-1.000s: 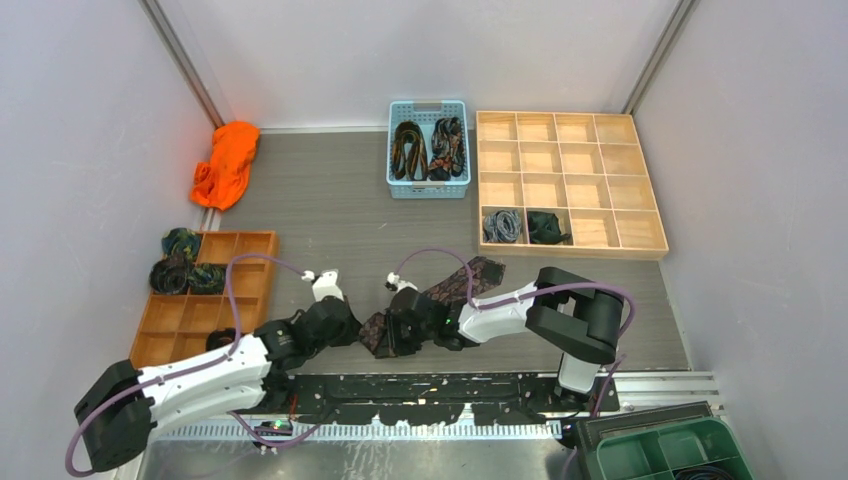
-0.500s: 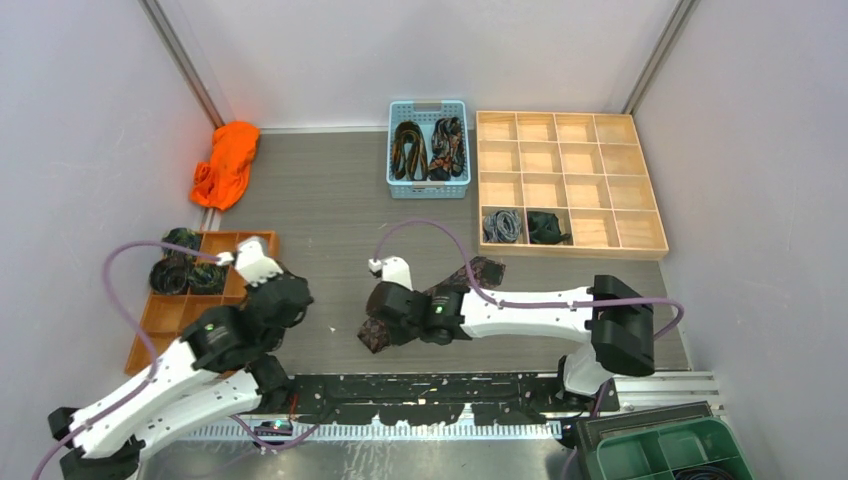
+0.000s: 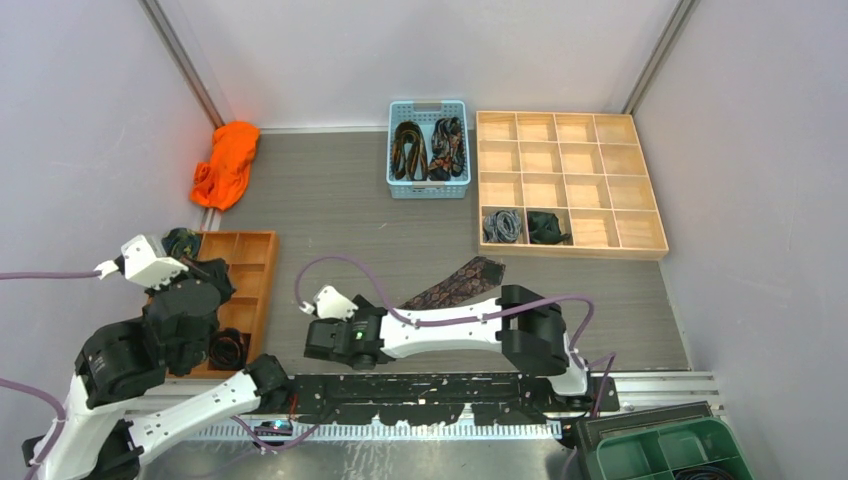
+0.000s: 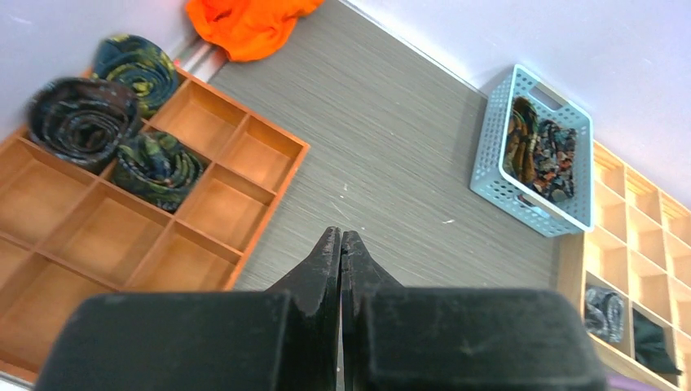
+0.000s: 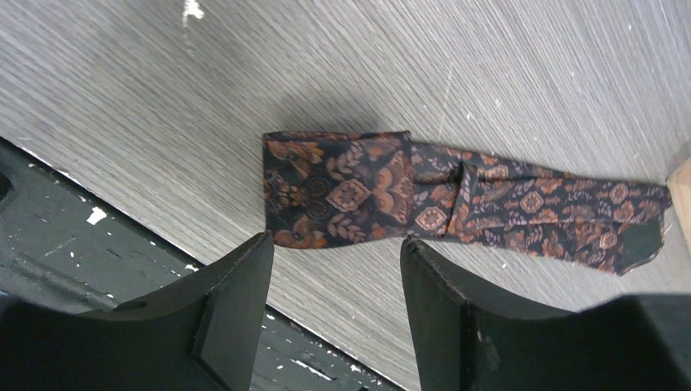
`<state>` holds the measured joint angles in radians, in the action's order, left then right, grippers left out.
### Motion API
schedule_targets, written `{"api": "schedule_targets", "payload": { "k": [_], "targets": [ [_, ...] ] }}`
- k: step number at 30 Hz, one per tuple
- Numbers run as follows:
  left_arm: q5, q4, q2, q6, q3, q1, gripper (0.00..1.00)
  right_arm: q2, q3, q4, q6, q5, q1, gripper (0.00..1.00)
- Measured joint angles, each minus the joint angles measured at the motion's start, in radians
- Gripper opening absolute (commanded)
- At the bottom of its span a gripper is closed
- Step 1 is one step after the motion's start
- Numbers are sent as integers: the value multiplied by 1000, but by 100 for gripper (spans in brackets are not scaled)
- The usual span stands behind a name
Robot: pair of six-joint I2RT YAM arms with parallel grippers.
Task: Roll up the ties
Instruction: Roll the tie at the center of the board.
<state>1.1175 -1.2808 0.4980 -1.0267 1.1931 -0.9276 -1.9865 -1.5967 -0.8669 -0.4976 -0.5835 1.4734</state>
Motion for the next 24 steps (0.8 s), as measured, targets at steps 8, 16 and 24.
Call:
{"api": "schedule_targets", "payload": {
  "k": [8,16,24],
  "targets": [
    [61,-31,-55,48,0,0,0,-34,-53,48,103,25,10,72],
    [68,-33,-87,66,-16,0,0,-82,-53,98,134,54,9,73],
    [67,-30,-87,68,-32,0,0,-108,30,139,132,72,-24,73]
  ]
}}
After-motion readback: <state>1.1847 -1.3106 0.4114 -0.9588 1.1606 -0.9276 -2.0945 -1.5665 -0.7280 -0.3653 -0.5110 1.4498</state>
